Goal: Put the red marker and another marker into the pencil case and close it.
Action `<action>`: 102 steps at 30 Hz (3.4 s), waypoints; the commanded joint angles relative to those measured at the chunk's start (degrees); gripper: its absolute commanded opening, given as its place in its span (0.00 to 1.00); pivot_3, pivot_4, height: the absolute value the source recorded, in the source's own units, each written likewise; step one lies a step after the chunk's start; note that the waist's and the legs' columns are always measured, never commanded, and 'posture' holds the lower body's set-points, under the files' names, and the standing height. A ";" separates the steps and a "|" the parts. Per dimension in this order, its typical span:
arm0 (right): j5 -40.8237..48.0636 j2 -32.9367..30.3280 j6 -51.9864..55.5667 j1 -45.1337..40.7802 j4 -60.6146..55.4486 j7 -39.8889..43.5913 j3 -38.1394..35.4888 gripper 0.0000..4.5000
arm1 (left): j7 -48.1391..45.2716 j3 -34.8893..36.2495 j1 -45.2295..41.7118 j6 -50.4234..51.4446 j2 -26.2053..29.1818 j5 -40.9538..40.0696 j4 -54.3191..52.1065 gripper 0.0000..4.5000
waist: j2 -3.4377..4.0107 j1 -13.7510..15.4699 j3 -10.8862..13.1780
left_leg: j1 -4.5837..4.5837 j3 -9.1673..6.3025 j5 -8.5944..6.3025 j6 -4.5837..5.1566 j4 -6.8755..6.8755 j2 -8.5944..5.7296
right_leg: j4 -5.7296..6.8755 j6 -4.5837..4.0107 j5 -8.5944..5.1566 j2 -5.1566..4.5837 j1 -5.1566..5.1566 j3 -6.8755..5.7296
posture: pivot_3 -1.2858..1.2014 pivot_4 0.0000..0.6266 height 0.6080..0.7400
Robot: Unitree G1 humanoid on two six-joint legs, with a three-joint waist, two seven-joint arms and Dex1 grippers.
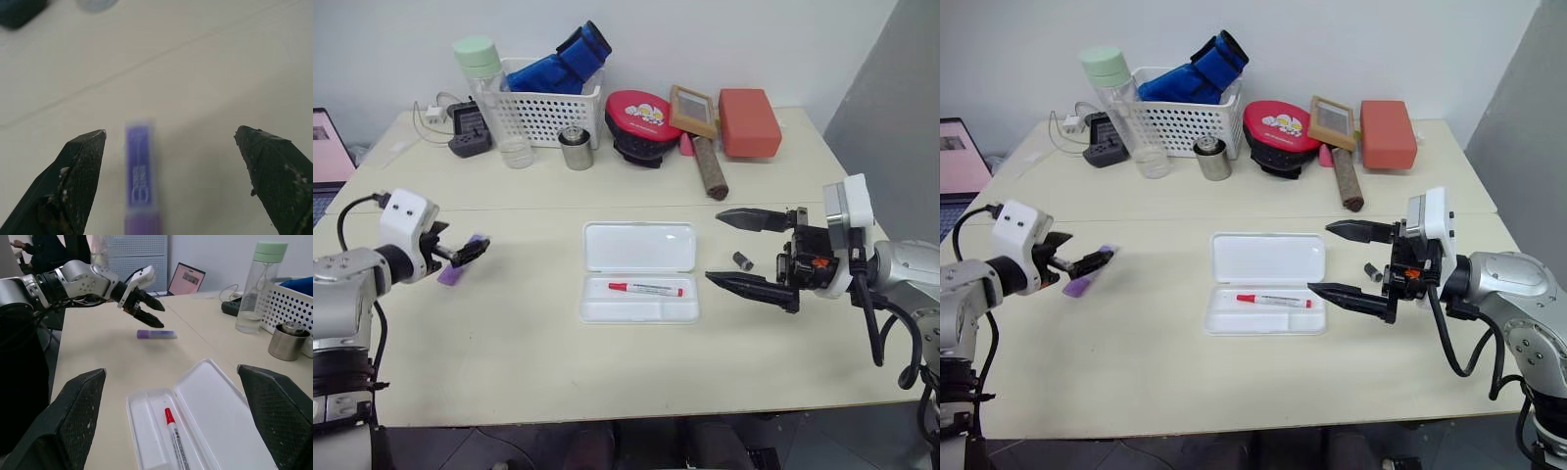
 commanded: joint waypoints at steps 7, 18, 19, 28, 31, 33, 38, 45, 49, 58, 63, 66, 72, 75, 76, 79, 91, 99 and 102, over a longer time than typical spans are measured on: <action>0.32 -0.21 -0.92 -1.28 -0.46 0.63 -0.91 1.00 | 3.60 0.26 -4.00 -10.03 -0.86 1.80 19.20 0.99 | -0.02 0.03 -0.02 | 0.04 0.04 0.00 0.00 -0.03 -0.03 | 0.03 0.00 0.00 -0.02 -0.04 -0.04 | 0.52 0.24 1.00; 0.34 0.03 -1.07 -0.85 -0.95 -0.28 -1.38 1.00 | -1.94 -4.67 -9.09 -14.30 -3.22 3.67 31.24 0.96 | -0.06 0.01 -0.04 | 0.04 0.05 0.00 0.00 -0.01 -0.07 | 0.08 -0.01 0.01 -0.02 -0.02 -0.06 | 0.52 0.24 1.00; 0.28 0.03 -1.10 -0.87 -0.94 -0.34 -1.36 1.00 | -1.96 -5.13 -9.32 -14.46 -3.23 4.16 31.92 0.93 | -0.05 0.02 -0.05 | 0.04 0.06 0.00 0.00 -0.01 -0.07 | 0.08 -0.01 0.00 -0.02 -0.02 -0.06 | 0.52 0.24 1.00; 0.36 -0.11 -1.09 -0.93 -0.99 -0.63 -1.58 1.00 | -4.30 -7.02 -10.39 -13.08 -3.19 4.95 34.06 0.66 | 0.07 0.01 -0.15 | 0.11 0.07 0.00 0.00 -0.01 -0.11 | 0.11 0.00 0.00 -0.02 0.01 -0.05 | 0.52 0.24 1.00; 0.29 -0.13 -1.10 -0.97 -1.01 -0.61 -1.48 1.00 | -4.33 -7.08 -10.51 -12.99 -3.23 5.28 34.52 0.58 | 0.11 0.01 -0.19 | 0.11 0.07 0.00 0.00 -0.01 -0.11 | 0.12 0.00 0.00 -0.01 0.02 -0.05 | 0.52 0.24 1.00; 0.24 -0.15 -1.09 -1.04 -0.95 -0.64 -1.46 1.00 | -4.41 -7.09 -10.46 -13.01 -3.25 5.25 34.86 0.52 | 0.19 -0.01 -0.24 | 0.12 0.08 0.00 0.00 -0.01 -0.11 | 0.12 0.00 0.00 -0.02 0.02 -0.04 | 0.52 0.24 1.00; 0.20 -0.32 -1.00 -1.10 -0.77 -0.51 -1.48 1.00 | -4.87 -6.06 -10.20 -13.23 -3.81 4.17 35.83 0.39 | 0.32 -0.32 -0.32 | 0.31 0.11 0.00 0.01 -0.03 -0.10 | 0.15 0.00 0.00 -0.01 0.11 0.01 | 0.52 0.24 1.00; 1.56 -1.30 -0.67 -1.88 0.24 0.58 -3.11 1.00 | -13.28 -2.78 -8.28 -11.86 -5.71 -4.96 16.46 0.28 | 0.36 -0.38 -0.34 | 0.34 0.12 0.00 0.01 -0.04 -0.10 | 0.16 0.00 0.00 -0.01 0.13 0.02 | 0.52 0.24 1.00; 3.49 -2.51 0.16 -2.45 0.46 1.47 -4.97 1.00 | -16.43 -3.86 -7.73 -1.28 -4.76 -11.88 -5.53 0.27 | -0.21 0.06 -0.24 | -0.34 -0.24 0.01 -0.02 0.23 -0.03 | 0.10 -0.04 0.03 -0.05 -0.15 -0.09 | 0.52 0.24 1.00; 2.71 -3.33 -0.29 0.06 -0.41 0.68 -6.42 1.00 | -22.56 -17.70 -10.49 9.27 -2.90 -16.22 -31.91 0.27 | -0.17 -0.67 -0.22 | -0.10 0.02 0.00 0.00 0.13 -0.02 | 0.07 -0.05 0.03 0.03 -0.05 0.02 | 0.52 0.24 1.00; 2.92 -3.06 -0.56 2.08 -2.07 -1.02 -7.23 1.00 | -24.87 -26.60 -9.61 6.16 -2.12 -10.59 -31.61 0.27 | -0.16 -0.80 -0.21 | -0.01 0.09 0.00 0.01 0.07 0.02 | 0.09 -0.06 0.03 0.28 -0.04 0.04 | 0.52 0.24 1.00; 3.27 -3.01 -0.54 3.11 -3.18 -1.97 -7.57 1.00 | -25.29 -29.70 -9.49 3.47 -2.75 -7.41 -28.78 0.27 | -0.16 -0.70 -0.21 | 0.01 0.10 0.00 0.01 0.07 0.03 | 0.09 -0.05 0.03 0.34 -0.03 0.06 | 0.52 0.24 1.00; 3.76 -3.06 -0.19 4.95 -4.80 -3.93 -8.64 1.00 | -26.70 -33.59 -7.90 -1.40 -2.60 -1.74 -23.37 0.27 | -0.16 -0.59 -0.21 | -0.03 0.10 0.00 0.01 0.07 0.02 | 0.04 -0.05 0.03 0.33 -0.02 0.05 | 0.52 0.24 1.00; 4.06 -3.17 -0.13 5.62 -5.28 -4.33 -8.99 1.00 | -28.14 -33.44 -7.25 -2.60 -2.91 -1.86 -22.47 0.27 | -0.15 -0.59 -0.21 | -0.03 0.07 0.00 0.01 0.07 0.04 | 0.05 -0.05 0.03 0.34 -0.02 0.03 | 0.52 0.24 1.00; 4.14 -3.19 -0.12 5.66 -5.36 -4.45 -8.97 1.00 | -28.38 -33.51 -7.18 -3.04 -2.90 -1.62 -22.22 0.27 | -0.15 -0.57 -0.21 | -0.04 0.07 0.00 0.01 0.07 0.04 | 0.05 -0.05 0.03 0.34 -0.03 0.03 | 0.52 0.24 1.00; 4.25 -3.25 -0.19 5.61 -5.35 -4.70 -8.95 1.00 | -28.94 -33.90 -7.43 -4.64 -3.07 -0.62 -21.72 0.27 | -0.15 -0.57 -0.21 | -0.04 0.09 0.00 0.01 0.08 0.03 | 0.05 -0.05 0.03 0.33 -0.02 0.04 | 0.52 0.24 1.00; 4.36 -2.96 -0.61 5.48 -5.37 -5.29 -8.61 1.00 | -32.34 -35.98 -11.63 -9.67 -4.92 3.77 -17.88 0.27 | -0.15 -0.57 -0.21 | -0.04 0.10 0.00 0.02 0.08 0.03 | 0.04 -0.05 0.03 0.34 -0.02 0.03 | 0.52 0.24 1.00; 4.43 -2.61 -0.83 6.50 -6.24 -6.02 -9.00 1.00 | -34.07 -36.64 -13.27 -11.26 -6.17 5.19 -15.81 0.27 | -0.16 -0.63 -0.21 | -0.04 0.08 0.00 0.02 0.09 0.03 | 0.05 -0.05 0.03 0.35 -0.02 0.02 | 0.52 0.24 1.00; 4.60 -2.62 -0.88 6.93 -6.51 -6.12 -9.07 1.00 | -34.45 -36.52 -13.45 -11.12 -6.50 5.41 -15.52 0.27 | -0.15 -0.60 -0.21 | -0.04 0.07 0.00 0.02 0.09 0.03 | 0.06 -0.05 0.03 0.35 -0.02 0.00 | 0.52 0.24 1.00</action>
